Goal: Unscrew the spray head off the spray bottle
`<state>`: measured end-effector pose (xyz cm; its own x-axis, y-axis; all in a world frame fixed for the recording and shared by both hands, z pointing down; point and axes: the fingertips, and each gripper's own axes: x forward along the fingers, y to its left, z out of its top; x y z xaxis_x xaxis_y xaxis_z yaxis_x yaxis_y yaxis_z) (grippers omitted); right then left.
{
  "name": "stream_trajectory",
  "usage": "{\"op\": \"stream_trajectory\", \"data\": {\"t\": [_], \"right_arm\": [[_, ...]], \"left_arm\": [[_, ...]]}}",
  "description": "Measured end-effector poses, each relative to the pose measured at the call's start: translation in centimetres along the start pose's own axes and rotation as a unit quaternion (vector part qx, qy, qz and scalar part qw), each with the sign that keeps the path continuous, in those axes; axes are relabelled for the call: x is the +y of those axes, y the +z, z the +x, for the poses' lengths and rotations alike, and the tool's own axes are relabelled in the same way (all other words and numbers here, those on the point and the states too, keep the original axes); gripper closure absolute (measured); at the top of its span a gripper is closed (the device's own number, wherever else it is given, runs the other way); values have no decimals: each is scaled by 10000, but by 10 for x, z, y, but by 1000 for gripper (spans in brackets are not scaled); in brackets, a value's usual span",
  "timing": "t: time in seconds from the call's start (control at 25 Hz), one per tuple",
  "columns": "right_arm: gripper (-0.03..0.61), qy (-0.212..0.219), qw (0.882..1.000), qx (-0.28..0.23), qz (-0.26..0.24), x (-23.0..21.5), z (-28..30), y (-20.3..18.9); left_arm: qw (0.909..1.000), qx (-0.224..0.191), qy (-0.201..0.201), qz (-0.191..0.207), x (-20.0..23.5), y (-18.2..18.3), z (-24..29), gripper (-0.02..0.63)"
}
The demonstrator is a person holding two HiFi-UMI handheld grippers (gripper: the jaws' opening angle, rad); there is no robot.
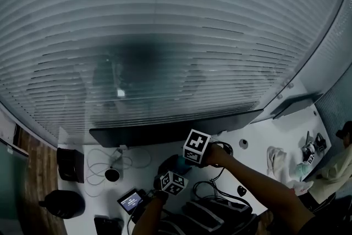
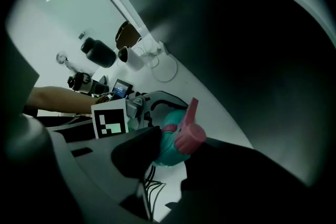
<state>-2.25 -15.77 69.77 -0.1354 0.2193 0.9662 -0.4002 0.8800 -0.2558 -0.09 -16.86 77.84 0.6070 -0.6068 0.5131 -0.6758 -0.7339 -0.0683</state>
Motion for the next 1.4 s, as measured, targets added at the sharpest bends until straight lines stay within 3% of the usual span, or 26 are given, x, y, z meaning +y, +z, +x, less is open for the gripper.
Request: {"op": "stream_trajectory", "data": {"t": [0.12, 0.32, 0.68, 0.96, 1.16, 1.24, 1.32, 1.36, 1.4], "right_arm": [[457, -204, 9987, 234, -405, 4, 2, 5], [457, -556, 9958, 217, -694, 5, 1, 6], [457, -433, 9967, -338, -600, 17, -7, 10], [457, -541, 9938, -666, -703, 23, -32, 15], [457, -460, 9884, -1366, -468, 29, -62, -1], [457, -332, 9817, -1853, -283, 30, -81, -14], [457, -293, 9634, -2644, -319, 29, -110, -24], [457, -336, 9457, -3193, -504, 30, -128, -26], [457, -440, 9203, -3801, -814, 32, -147, -29]], "left_arm": [[9998, -194, 14, -101, 0, -2, -2, 242], [9996, -186, -84, 212, 2, -4, -7, 240], [9991, -233, -186, 293, -1, -1, -14, 219], [9997, -202, -90, 59, 6, -4, -28, 219], [9999, -138, 17, -83, 10, -5, -59, 219], [9999, -77, 74, -52, 12, -5, -76, 219], [9996, -170, 71, -214, 13, 3, -97, 219], [9991, -293, 33, -305, 12, 11, -109, 219], [9982, -468, -25, -370, 9, 23, -122, 219]]}}
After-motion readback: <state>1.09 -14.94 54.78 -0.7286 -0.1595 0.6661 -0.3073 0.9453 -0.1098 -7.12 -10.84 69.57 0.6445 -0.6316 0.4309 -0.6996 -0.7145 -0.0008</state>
